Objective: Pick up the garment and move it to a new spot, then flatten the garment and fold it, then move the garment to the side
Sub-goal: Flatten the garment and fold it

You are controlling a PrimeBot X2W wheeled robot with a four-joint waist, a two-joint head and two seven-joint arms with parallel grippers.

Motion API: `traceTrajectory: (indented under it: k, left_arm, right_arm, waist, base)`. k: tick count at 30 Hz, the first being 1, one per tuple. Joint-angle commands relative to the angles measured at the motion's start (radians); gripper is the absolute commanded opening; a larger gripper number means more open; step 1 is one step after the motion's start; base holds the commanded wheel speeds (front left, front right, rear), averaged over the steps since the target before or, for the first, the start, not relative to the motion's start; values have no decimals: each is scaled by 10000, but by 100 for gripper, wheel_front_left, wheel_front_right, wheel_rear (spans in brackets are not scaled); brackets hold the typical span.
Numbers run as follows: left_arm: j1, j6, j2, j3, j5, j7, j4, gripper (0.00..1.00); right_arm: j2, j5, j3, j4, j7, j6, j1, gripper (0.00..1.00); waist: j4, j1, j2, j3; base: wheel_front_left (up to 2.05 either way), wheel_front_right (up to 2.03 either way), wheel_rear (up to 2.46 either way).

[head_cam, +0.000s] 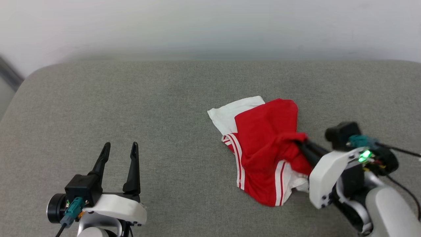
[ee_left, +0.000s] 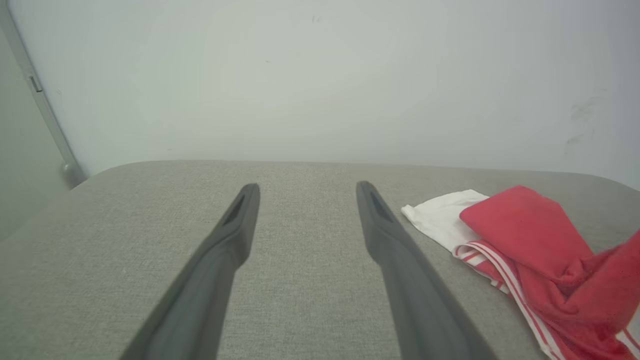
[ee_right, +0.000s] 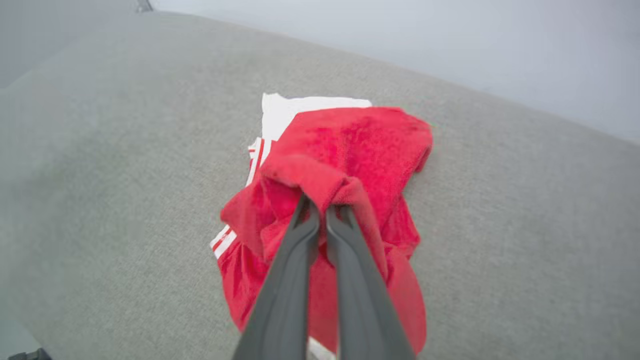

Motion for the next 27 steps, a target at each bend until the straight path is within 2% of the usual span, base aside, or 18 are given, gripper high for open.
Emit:
traceTrajectory:
  k: [1, 3, 8, 12, 19, 21, 22, 27]
  left_arm:
    - [-137, -54, -31, 11, 88, -20, -44, 100]
    - [-193, -65, -46, 17, 96, -20, -64, 100]
    - [-492, -182, -156, 43, 191, -21, -140, 100]
    - [-782, -357, -268, 71, 279, -21, -155, 100]
    - [-1067, -630, -478, 200, 435, -22, 64, 100]
    - [-1067, -694, -535, 258, 467, -22, 134, 100]
    - [-1039, -721, -564, 288, 500, -22, 171, 100]
    - [-691, -778, -593, 399, 589, -22, 442, 100]
  right_arm:
    - [102, -81, -400, -62, -177, -3, -360, 0]
    - [62, -212, -654, -26, -199, -3, -539, 0]
    - [-131, -455, -2287, 569, -507, -3, -1566, 0]
    - [-319, -587, -3399, 1781, -720, -5, -2150, 0]
    - [-78, -845, -4581, 4037, -1532, -3, -2596, 0]
    - [-62, -1074, -4534, 4441, -1914, -3, -2570, 47]
    - [-134, -1283, -4463, 4559, -2153, -3, -2526, 100]
    - [237, -1674, -4229, 4455, -3420, -3, -2079, 100]
  waist:
    - [26, 0, 0, 160]
    - [46, 0, 0, 253]
    - [188, 0, 0, 816]
    - [344, 0, 0, 1248]
    - [513, 0, 0, 1603]
    - [524, 0, 0, 1596]
    - [519, 0, 0, 1559]
    - [352, 0, 0, 1044]
  base:
    - [0, 0, 0]
    - [0, 0, 0]
    - [0, 0, 0]
    - [0, 0, 0]
    - [0, 0, 0]
    - [0, 0, 0]
    - [0, 0, 0]
    - [0, 0, 0]
